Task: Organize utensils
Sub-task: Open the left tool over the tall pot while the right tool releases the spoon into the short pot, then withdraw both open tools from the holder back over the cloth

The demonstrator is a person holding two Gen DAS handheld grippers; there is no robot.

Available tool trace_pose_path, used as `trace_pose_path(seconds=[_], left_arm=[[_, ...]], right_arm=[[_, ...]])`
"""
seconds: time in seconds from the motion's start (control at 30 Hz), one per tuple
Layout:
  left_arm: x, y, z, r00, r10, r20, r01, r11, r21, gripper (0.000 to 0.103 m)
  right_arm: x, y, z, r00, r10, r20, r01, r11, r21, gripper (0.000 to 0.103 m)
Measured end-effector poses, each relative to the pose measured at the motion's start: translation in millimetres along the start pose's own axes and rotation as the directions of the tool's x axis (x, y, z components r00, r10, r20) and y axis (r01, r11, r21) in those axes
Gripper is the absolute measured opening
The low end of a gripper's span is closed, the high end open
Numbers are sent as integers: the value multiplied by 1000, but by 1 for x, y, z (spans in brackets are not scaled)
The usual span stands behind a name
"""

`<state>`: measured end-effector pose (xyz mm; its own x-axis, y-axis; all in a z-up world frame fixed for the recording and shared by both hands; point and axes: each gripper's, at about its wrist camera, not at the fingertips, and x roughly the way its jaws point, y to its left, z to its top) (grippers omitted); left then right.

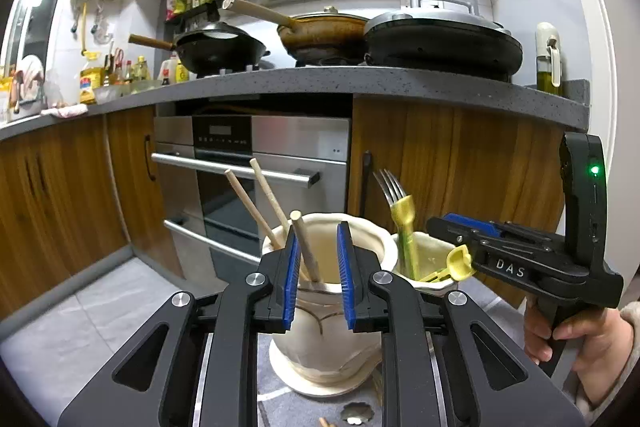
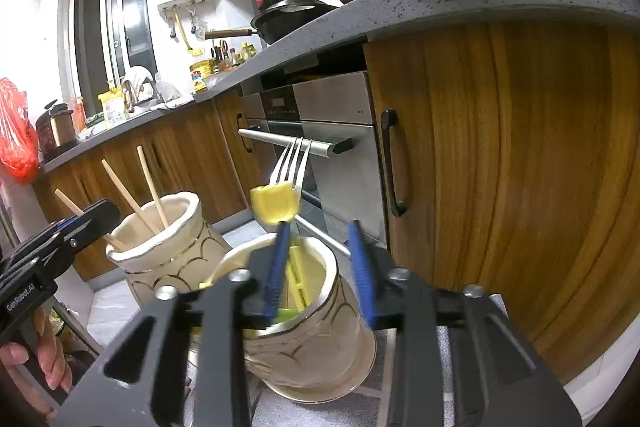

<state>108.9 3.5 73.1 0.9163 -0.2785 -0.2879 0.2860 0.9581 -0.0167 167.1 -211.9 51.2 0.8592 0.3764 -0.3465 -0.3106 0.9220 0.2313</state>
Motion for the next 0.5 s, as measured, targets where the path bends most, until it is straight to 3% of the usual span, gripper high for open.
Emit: trace_pose_path(seconds=[0.03,0.07,0.1,0.2,0.33,0.4,0.47,0.5], left_arm=[[-1,0,0,1000,1,0,-1,1000,-1,20],[-1,0,0,1000,2,1,-2,1000,-2,24],[-2,-1,1,1000,0,3,0,1000,-3,30],[-8,-3,1,1000,3,23,-3,1000,-8,51],[-18,-5,3,999,6,45,-5,1000,-17,57],[-24,-6,3,998,11,55,-10,1000,-21,60],[-32,-7,2,997,30,73,-28,999,-25,83],[-36,-7,1,996,37,85,-35,999,-30,83]], right_arm=[[-1,-1,1,1000,-1,1,1,1000,4,36],[-3,-1,1,1000,-4,2,4,1000,8,44],[-6,-2,3,1000,-9,5,9,1000,15,54],[-18,-1,5,1000,-20,12,19,999,27,64],[-40,5,1,998,-62,30,61,998,23,81],[-51,7,-3,996,-82,42,81,996,32,95],[-62,9,-6,995,-81,53,79,996,46,98],[-66,9,-8,995,-82,55,80,996,51,98]])
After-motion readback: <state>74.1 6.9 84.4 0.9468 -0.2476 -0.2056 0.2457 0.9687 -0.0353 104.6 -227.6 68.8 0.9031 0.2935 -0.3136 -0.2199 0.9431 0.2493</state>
